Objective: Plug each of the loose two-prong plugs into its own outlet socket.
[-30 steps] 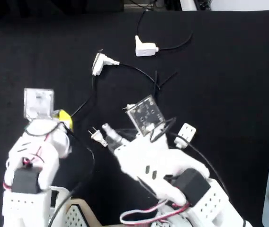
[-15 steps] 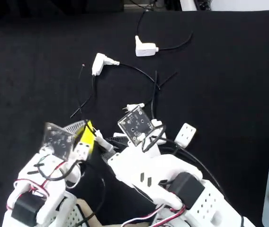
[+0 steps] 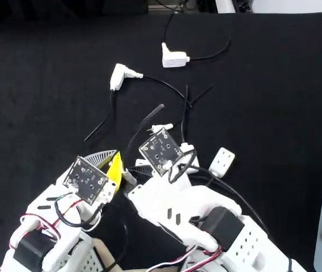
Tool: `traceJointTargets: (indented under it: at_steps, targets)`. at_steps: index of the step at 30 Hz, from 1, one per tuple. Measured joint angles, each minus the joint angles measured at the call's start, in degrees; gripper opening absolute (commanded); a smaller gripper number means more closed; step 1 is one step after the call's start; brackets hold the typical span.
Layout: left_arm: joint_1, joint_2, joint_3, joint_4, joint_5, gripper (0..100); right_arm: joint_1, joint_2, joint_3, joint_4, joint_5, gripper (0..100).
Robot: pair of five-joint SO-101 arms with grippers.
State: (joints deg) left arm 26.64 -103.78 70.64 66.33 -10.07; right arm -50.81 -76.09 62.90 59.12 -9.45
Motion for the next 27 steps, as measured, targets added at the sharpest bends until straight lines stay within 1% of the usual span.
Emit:
traceJointTargets:
  at_steps: [3,5,10,12,15,18,22,24,27]
  targets:
    - [-1.1,0.0,-0.1,1.9,0.1,4,0.5,0.0,0.0,0.0,-0.6,1.1]
    - [-3.6,0.2,0.1,2.8,-0.3,4,3.8,0.0,-0.1,0.0,-1.0,1.1]
    - [-15.7,0.1,0.1,2.9,-0.8,4,12.7,0.0,-0.1,0.0,-1.1,1.1]
    - [-18.4,0.3,0.1,2.9,-3.4,4,15.9,0.0,-0.1,-0.1,-1.1,1.1]
    - [-19.2,3.3,0.1,2.9,-6.9,6,21.1,0.0,-0.1,-0.6,-1.1,1.1]
    - [-19.4,10.3,-0.4,2.8,-8.8,15,26.0,0.0,1.1,-0.7,-1.1,1.1]
    - [-19.4,24.2,-5.6,2.4,-12.0,25,31.7,0.0,1.4,-0.7,-1.1,1.1]
    - [-19.4,32.2,-9.1,2.2,-14.2,27,35.3,0.0,1.4,-0.7,-1.1,1.1]
    - [-17.9,43.0,-14.1,2.2,-18.8,27,39.6,0.0,1.4,-0.7,-1.1,1.1]
